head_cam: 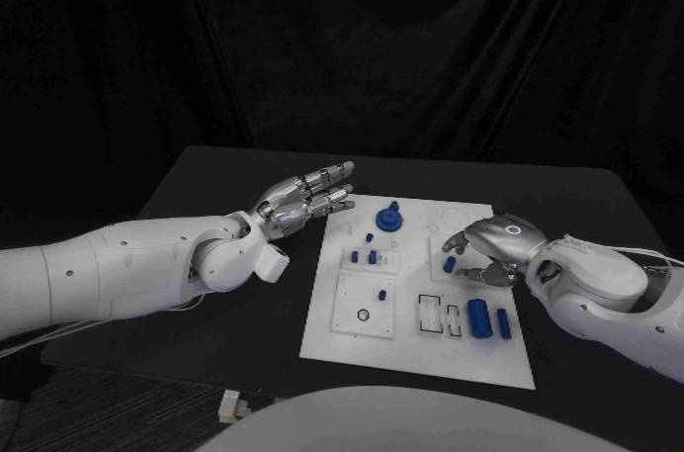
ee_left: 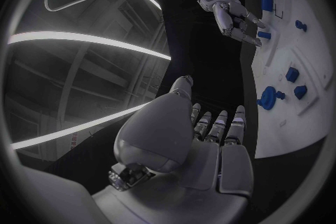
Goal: Assemble the parts on the task board
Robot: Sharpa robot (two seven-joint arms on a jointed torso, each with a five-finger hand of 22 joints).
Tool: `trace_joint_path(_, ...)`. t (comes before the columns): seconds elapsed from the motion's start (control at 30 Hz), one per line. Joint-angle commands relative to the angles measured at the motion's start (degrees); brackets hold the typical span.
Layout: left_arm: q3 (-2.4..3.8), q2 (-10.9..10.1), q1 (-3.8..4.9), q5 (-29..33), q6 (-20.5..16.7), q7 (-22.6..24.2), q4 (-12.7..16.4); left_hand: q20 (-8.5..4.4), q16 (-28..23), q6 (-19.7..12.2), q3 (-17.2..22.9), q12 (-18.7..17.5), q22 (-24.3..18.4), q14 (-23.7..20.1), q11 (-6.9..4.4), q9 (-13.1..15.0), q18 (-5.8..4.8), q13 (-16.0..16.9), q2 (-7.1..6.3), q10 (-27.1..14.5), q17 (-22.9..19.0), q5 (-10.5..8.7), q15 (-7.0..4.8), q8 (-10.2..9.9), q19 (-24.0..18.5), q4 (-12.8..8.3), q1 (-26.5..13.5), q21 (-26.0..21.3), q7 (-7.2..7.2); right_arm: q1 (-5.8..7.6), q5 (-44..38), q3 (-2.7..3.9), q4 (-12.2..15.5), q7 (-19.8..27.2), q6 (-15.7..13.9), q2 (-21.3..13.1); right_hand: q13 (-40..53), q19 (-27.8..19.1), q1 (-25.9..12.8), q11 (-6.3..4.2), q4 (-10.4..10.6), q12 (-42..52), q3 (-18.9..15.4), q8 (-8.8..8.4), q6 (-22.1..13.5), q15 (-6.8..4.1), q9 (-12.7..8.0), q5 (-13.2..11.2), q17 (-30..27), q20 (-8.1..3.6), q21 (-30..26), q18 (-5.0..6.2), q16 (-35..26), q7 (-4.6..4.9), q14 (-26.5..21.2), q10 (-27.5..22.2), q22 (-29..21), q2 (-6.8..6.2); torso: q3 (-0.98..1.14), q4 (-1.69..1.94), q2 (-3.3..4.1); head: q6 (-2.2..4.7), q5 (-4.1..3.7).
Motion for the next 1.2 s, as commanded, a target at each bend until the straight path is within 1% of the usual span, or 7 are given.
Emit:
trace_joint_path(0.03,0.06,0.1,-0.08,0.1,0.7,0.5,0.0,0.01,0.2,-0.3,0.2,0.4,-0.1,-0.1,0.36,0.1,-1.03,0.1,0.65,0.0,0.1,0.29,0.44,0.2,0.5,-0.3,0.0,0.1,0.13,-0.17,0.5,0.03,-0.4,0.2,-0.8,0.3,-0.2,0.1,0.8,0.18,0.0,-0.3,0.5,-0.22,-0.1,-0.12,-0.1,0.4,2.0,0.03,-0.2,0.31,-0.3,0.23,2.4,0.6,7.5,0.14,0.01,0.02,-0.01,-0.01,0.00)
trace_joint_path(0.3,0.06,0.3,-0.11,0.1,0.9,0.5,-0.1,0.00,0.2,-0.3,0.2,0.4,-0.1,-0.1,0.46,0.1,-1.07,0.1,0.71,0.0,0.1,0.34,0.45,0.2,0.5,-0.3,0.0,0.1,0.17,-0.61,1.2,0.03,-1.6,1.0,-0.6,1.6,-0.7,0.2,1.7,0.21,0.4,-0.4,1.4,0.87,1.9,-0.08,0.0,1.2,2.2,0.09,0.1,0.24,0.0,0.74,2.5,2.0,7.7,0.47,0.01,-0.01,0.00,-0.01,0.17)
trace_joint_path(0.43,0.06,0.2,-0.12,0.1,0.9,0.4,-0.1,0.00,0.2,-0.3,0.3,0.4,-0.1,-0.1,0.58,0.1,-1.13,0.1,0.79,0.0,0.1,0.39,0.46,0.2,0.5,-0.4,0.1,0.1,0.18,-0.87,1.3,0.03,-2.1,1.4,-0.9,2.0,-1.3,0.3,2.8,0.21,0.3,-0.7,2.6,1.82,3.8,-0.12,0.4,3.6,2.2,0.08,0.1,0.22,0.0,1.08,2.5,2.9,7.7,0.34,0.01,0.01,-0.02,-0.01,0.15)
trace_joint_path(0.6,0.06,0.2,-0.14,0.1,1.0,0.4,-0.1,0.00,0.2,-0.3,0.4,0.4,-0.1,-0.1,0.65,0.1,-1.17,0.1,0.84,0.0,0.1,0.43,0.47,0.2,0.5,-0.5,0.1,0.1,0.20,-1.09,1.3,0.04,-2.3,1.7,-1.0,2.3,-1.6,0.3,3.4,0.01,0.1,-0.7,3.5,3.10,5.9,-0.17,1.3,4.3,2.2,-0.02,0.2,0.24,0.0,1.43,2.5,4.1,7.7,0.21,0.00,0.00,-0.02,-0.01,0.09)
trace_joint_path(0.7,0.06,0.3,-0.15,0.1,1.0,0.3,-0.2,0.00,0.2,-0.3,0.4,0.4,-0.1,-0.1,0.69,0.1,-1.19,0.1,0.86,0.0,0.1,0.47,0.46,0.2,0.6,-0.5,0.2,0.1,0.20,-1.16,1.3,0.04,-2.4,1.9,-1.0,2.4,-1.8,0.2,3.8,-0.20,-0.2,-0.6,3.9,4.55,7.8,-0.30,2.3,4.8,2.1,-0.12,0.1,0.25,-0.1,1.59,2.5,4.9,7.7,0.07,-0.01,-0.01,-0.01,-0.01,0.08)
trace_joint_path(0.97,0.06,0.4,-0.18,0.1,1.2,0.3,-0.3,0.00,0.2,-0.3,0.5,0.5,-0.1,-0.1,0.73,0.1,-1.22,0.1,0.89,0.1,0.1,0.52,0.47,0.2,0.6,-0.6,0.2,0.1,0.20,-1.22,1.3,0.04,-2.4,2.1,-1.5,2.4,-1.8,0.3,4.3,-0.63,-1.2,0.1,4.4,7.44,10.2,-0.51,4.3,6.0,2.2,-0.33,0.3,0.23,0.0,1.55,2.5,6.6,7.7,0.20,-0.01,-0.01,-0.02,-0.01,0.10)
trace_joint_path(1.2,0.06,0.5,-0.21,0.1,1.3,0.2,-0.3,-0.01,0.2,-0.2,0.7,0.5,-0.1,-0.1,0.82,0.1,-1.28,0.2,1.01,0.2,0.1,0.62,0.47,0.2,0.6,-0.7,0.3,0.2,0.19,-1.23,1.4,0.04,-2.2,2.3,-2.2,2.2,-1.8,0.4,4.6,-0.86,-1.8,0.6,4.7,8.74,10.6,-0.50,5.3,6.5,2.3,-0.37,0.8,0.13,0.0,1.55,2.5,7.7,7.8,0.30,-0.01,-0.03,-0.01,-0.01,0.22)
